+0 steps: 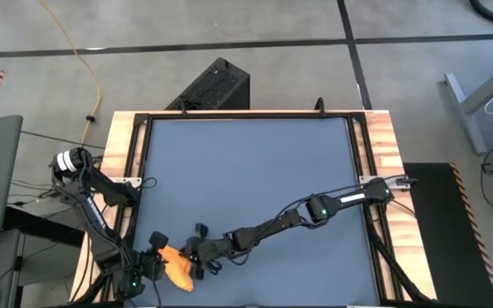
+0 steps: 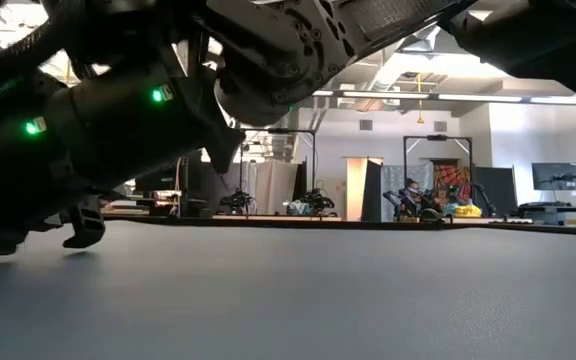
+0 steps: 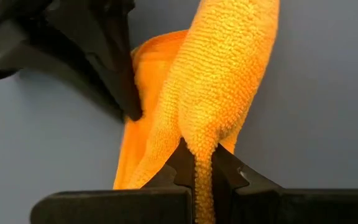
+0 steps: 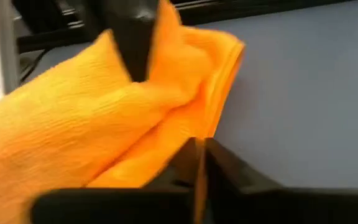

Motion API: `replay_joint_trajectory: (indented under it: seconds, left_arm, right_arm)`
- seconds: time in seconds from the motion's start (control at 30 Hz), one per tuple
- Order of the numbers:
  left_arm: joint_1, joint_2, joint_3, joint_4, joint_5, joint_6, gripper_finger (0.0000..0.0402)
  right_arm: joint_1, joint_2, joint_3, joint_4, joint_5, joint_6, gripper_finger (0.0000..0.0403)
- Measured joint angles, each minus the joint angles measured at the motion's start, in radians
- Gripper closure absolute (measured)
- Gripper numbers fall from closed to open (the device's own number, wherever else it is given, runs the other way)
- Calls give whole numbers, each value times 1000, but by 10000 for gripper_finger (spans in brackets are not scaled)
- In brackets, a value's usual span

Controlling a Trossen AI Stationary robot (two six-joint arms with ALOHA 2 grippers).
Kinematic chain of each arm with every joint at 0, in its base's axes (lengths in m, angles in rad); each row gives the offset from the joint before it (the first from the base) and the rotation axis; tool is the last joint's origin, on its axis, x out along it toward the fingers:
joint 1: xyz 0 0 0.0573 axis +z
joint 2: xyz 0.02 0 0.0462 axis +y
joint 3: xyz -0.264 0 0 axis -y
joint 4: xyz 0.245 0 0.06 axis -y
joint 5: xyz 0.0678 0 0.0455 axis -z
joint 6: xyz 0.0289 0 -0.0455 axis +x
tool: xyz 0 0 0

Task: Roll towel
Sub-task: Roll the orange microfiber towel

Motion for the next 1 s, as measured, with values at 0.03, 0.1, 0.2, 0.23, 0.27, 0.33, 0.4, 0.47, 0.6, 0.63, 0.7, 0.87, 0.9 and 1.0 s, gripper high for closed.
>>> replay_joint_trajectory:
  seconds: [0.03, 0.1, 0.2, 0.23, 0.27, 0.33, 0.4, 0.47, 0.6, 0.63, 0.7, 0.87, 0.9, 1.0]
  left_arm:
    - [2, 0, 0, 0, 0, 0, 401]
    - [7, 0, 0, 1, -3, 8, 401]
    - [24, 0, 0, 9, -7, 36, 401]
    - [32, 0, 0, 12, -14, 42, 401]
    - [42, 0, 0, 12, -27, 48, 401]
    - [60, 0, 0, 11, -56, 56, 401]
    - [78, 0, 0, 11, -87, 82, 401]
    - [96, 0, 0, 19, -113, 102, 401]
    - [139, 0, -8, 67, -87, 152, 401]
    - [158, 0, -16, 79, -68, 153, 401]
    - [200, -1, -40, 119, -10, 148, 401]
    - [259, -1, -67, 140, 74, 119, 401]
    - [260, -1, -67, 140, 82, 117, 401]
    - [265, -2, -67, 137, 127, 90, 401]
  right_arm:
    - [2, 0, 0, -16, -13, -1, 369]
    - [14, -17, 0, -67, -22, -3, 385]
    - [28, -73, -1, -221, 23, -41, 386]
    - [33, -100, -3, -286, 61, -63, 388]
    - [38, -123, -4, -374, 108, -81, 390]
    - [41, -171, -7, -522, 203, -94, 393]
    - [39, -203, -8, -666, 265, -69, 394]
    - [36, -229, -6, -762, 306, -19, 394]
    - [44, -232, -6, -795, 312, 31, 394]
    - [47, -227, -7, -790, 319, 40, 394]
    - [55, -222, -8, -777, 329, 65, 388]
    - [67, -222, -6, -806, 342, 150, 358]
    - [70, -222, -6, -827, 344, 169, 352]
    - [83, -222, -7, -873, 358, 204, 340]
